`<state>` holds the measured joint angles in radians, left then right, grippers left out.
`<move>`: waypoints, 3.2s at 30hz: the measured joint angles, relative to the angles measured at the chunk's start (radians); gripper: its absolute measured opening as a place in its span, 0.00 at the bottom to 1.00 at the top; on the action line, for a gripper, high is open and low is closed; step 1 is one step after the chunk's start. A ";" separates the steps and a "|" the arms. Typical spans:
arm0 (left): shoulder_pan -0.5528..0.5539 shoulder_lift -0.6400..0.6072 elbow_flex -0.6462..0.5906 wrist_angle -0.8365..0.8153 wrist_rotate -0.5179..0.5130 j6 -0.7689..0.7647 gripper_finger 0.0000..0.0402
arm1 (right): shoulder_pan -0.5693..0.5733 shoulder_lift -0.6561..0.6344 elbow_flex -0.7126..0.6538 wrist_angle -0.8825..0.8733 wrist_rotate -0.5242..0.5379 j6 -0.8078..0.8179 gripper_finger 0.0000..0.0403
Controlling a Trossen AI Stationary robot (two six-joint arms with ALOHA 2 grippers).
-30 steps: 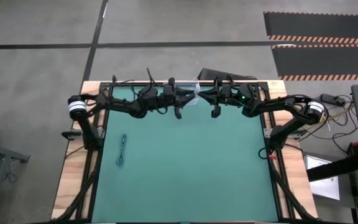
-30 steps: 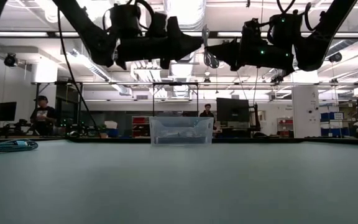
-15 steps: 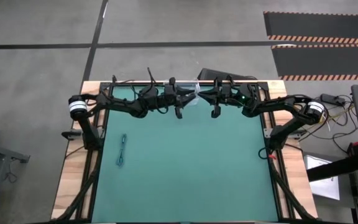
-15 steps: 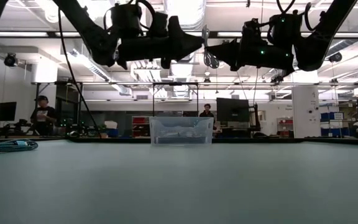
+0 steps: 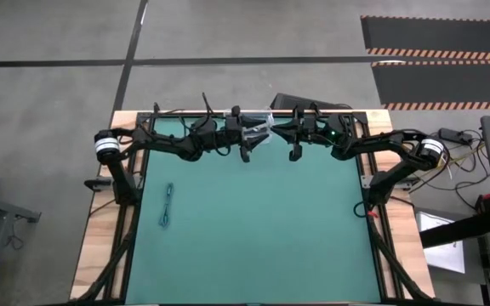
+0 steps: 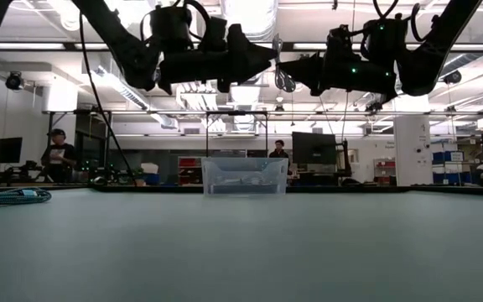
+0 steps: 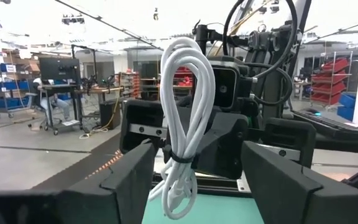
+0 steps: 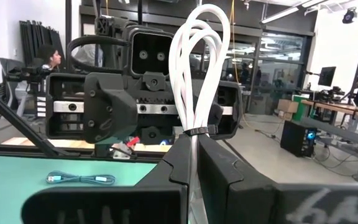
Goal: Pick and place USB-C Cables
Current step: Put the white charger cable into the transparent bin
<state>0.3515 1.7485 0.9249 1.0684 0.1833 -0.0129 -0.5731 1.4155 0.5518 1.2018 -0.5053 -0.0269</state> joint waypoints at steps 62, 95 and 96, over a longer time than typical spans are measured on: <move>0.000 0.000 0.047 -0.011 0.043 0.019 0.23 | 0.033 0.000 0.064 -0.191 0.000 -0.063 0.02; 0.001 0.000 0.045 -0.021 0.047 0.020 0.02 | 0.031 -0.002 0.063 -0.190 0.012 -0.050 0.25; 0.001 0.000 0.045 -0.021 0.047 0.020 0.02 | 0.031 -0.003 0.063 -0.191 0.012 -0.050 0.27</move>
<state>0.3529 1.7485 0.9703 1.0477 0.2306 0.0067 -0.5419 1.4129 0.6151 1.0108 -0.4936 -0.0772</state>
